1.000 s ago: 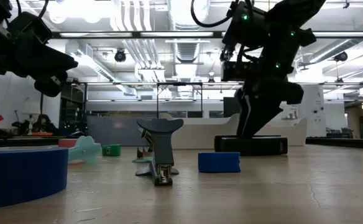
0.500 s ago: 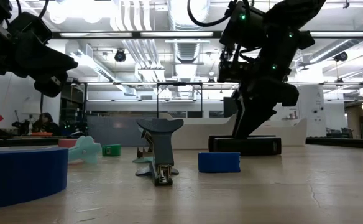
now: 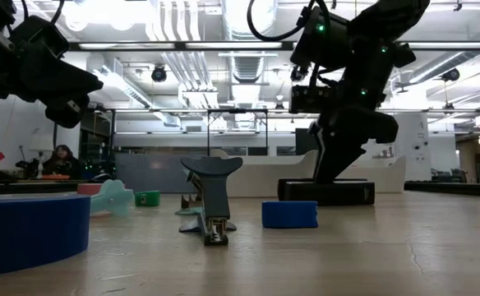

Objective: Pick and place Stapler, Stapler remover, tape
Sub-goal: Put the black stapler into the left white bin

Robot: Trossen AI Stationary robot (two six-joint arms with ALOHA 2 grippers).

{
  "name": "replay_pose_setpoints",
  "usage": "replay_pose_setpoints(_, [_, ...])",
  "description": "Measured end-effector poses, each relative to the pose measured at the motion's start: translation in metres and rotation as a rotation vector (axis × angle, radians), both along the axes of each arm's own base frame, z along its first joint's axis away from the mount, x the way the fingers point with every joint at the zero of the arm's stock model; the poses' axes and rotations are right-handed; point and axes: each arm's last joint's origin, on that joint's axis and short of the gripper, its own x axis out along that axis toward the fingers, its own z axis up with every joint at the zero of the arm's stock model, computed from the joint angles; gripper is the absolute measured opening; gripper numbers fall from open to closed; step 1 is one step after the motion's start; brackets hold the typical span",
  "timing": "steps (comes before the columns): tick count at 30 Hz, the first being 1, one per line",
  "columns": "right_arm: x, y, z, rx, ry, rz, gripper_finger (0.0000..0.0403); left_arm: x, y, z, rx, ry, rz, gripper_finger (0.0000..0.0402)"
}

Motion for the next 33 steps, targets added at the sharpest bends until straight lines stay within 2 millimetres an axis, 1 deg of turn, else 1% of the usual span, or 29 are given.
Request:
replay_pose_setpoints(4, [0.001,0.001,0.002,0.008,-0.005,-0.003,0.0039,0.000,0.000,0.000,0.000,0.000,0.000,0.0039])
replay_pose_setpoints(8, [0.006,0.005,0.009,0.020,-0.027,0.023,0.0036,0.000,0.000,0.000,0.000,0.000,0.000,0.0039])
replay_pose_setpoints(15, [0.021,0.007,0.037,-0.010,-0.126,0.071,0.0037,0.000,0.000,0.000,0.000,0.001,0.000,0.0039])
replay_pose_setpoints(19, [0.031,0.003,0.058,-0.125,-0.195,0.054,0.0037,0.000,0.000,0.000,0.000,0.002,0.000,0.0039])
replay_pose_setpoints(22, [0.038,-0.005,0.072,-0.205,-0.231,0.033,0.0037,0.000,0.000,0.000,0.000,0.001,0.000,0.0039])
replay_pose_setpoints(25, [0.045,-0.017,0.083,-0.261,-0.257,0.019,0.0038,0.000,0.000,0.000,0.000,0.001,0.000,0.0039])
replay_pose_setpoints(28, [0.047,-0.035,0.089,-0.294,-0.253,0.013,0.0038,0.000,0.000,0.000,0.000,0.001,0.000,0.0039])
replay_pose_setpoints(33, [0.046,-0.072,0.095,-0.327,-0.251,-0.044,0.0038,0.000,0.000,0.000,0.000,0.001,0.000,0.0039])
